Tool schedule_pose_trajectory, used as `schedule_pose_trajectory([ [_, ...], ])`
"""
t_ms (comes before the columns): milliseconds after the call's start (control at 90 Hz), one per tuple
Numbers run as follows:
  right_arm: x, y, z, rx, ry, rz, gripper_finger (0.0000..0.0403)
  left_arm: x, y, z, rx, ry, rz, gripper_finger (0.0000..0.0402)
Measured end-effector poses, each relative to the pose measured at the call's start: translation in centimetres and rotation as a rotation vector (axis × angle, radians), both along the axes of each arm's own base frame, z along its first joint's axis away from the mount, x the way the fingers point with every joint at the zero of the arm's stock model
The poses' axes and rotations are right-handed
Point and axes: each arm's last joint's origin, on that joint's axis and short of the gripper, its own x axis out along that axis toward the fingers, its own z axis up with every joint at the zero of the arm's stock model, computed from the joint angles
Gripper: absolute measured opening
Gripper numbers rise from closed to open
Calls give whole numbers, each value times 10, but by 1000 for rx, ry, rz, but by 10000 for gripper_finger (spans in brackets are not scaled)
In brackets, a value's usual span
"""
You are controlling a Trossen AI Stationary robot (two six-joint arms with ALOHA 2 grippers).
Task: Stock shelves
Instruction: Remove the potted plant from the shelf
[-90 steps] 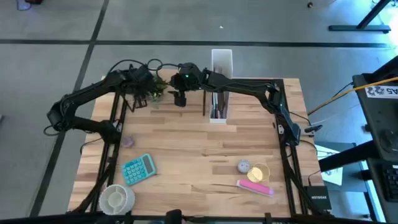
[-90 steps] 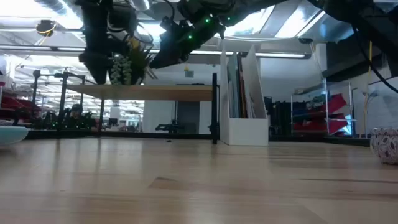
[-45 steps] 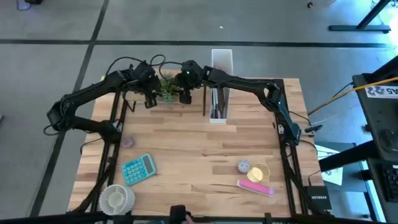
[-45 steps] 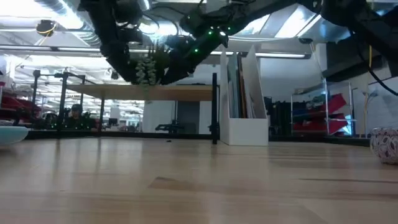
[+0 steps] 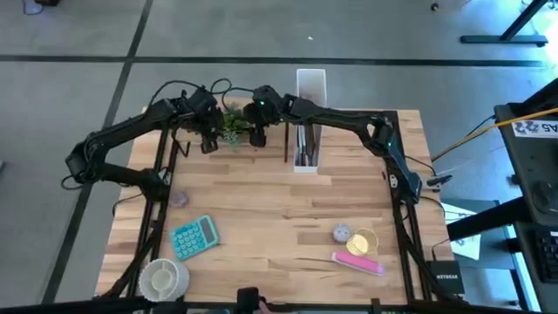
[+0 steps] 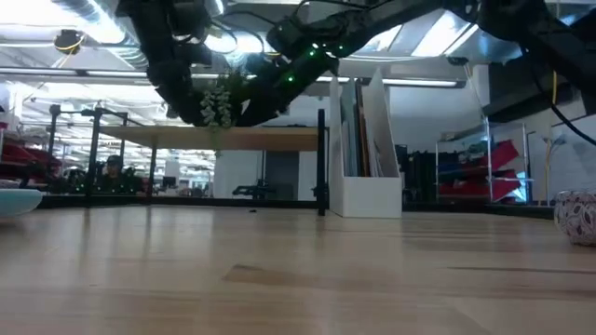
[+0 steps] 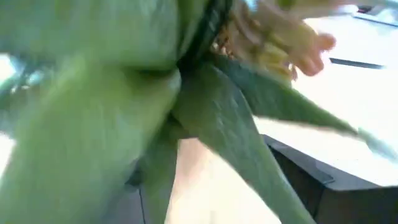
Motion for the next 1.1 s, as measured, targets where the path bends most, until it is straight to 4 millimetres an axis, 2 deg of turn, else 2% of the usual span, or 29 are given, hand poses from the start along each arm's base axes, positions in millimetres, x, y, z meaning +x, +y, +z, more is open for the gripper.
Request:
schedule_pose_trajectory([
  [356,0,1,0,51,-13,25,209,-9,4,-1,5,62,-17,153],
  [511,0,2,0,68,-20,49,249,-10,5,-1,-25,50,-22,157],
  [667,0,2,0,67,-23,50,317,-9,5,0,-43,2,-19,200],
  [778,3,1,1,59,-49,47,348,-7,5,0,-66,-33,-38,245],
  [911,7,-1,-4,60,-67,48,357,-7,4,0,-88,-51,-52,279],
  [1100,8,-1,-4,57,-78,46,358,-1,5,3,-60,-100,-75,287],
])
